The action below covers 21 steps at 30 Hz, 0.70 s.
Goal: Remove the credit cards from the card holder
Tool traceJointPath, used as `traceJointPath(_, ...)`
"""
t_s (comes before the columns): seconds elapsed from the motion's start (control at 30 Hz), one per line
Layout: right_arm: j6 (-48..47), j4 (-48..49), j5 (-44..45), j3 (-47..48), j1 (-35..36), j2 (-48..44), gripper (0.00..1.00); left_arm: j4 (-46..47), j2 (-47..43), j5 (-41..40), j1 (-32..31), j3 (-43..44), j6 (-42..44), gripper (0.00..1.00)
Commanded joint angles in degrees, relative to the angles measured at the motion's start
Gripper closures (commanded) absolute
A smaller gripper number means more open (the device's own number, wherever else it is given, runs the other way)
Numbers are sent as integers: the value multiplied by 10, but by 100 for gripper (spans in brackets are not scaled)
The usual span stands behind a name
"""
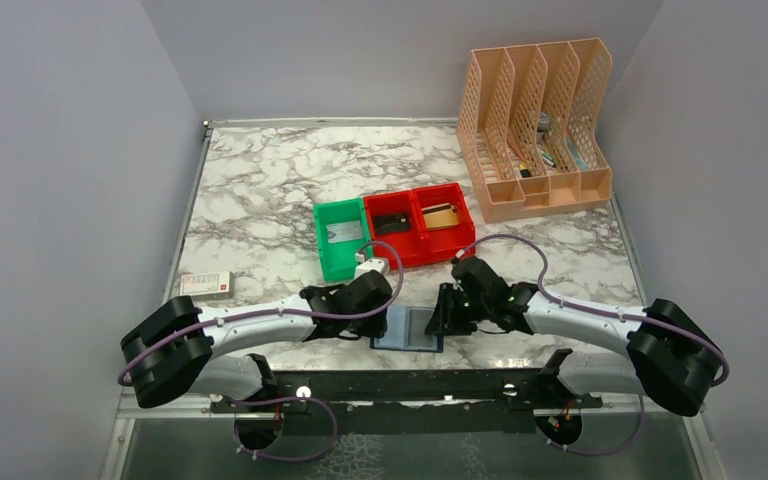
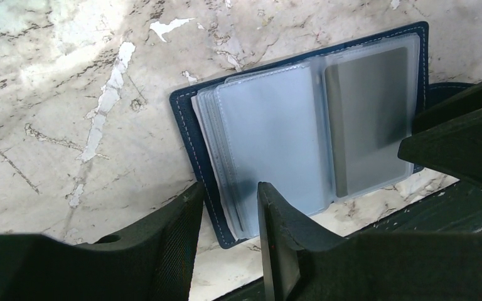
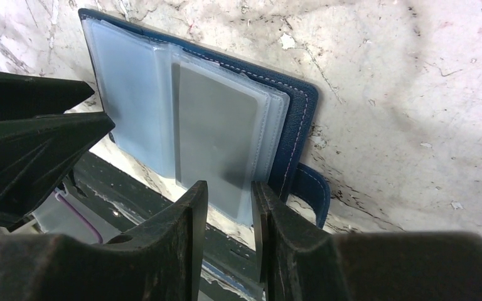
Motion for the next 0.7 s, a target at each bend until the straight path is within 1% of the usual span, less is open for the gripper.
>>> traceJointPath(0.0, 8, 35, -14, -8, -2, 3, 68, 0, -5, -10, 1, -8, -5, 60)
traceJointPath(0.1, 9, 43, -18, -5, -2, 7, 69, 22, 9, 13, 1, -15, -2, 60)
traceJointPath(0.27, 16, 58, -27, -3, -3, 18, 68, 57, 35, 48, 0, -25, -10, 64)
traceJointPath(0.4, 17, 86, -40, -4, -3, 13, 69, 63, 37, 51, 0, -27, -12, 66)
traceJointPath(0.67, 11, 89, -43, 5, -3, -5, 69, 63, 34, 52, 0, -27, -14, 68)
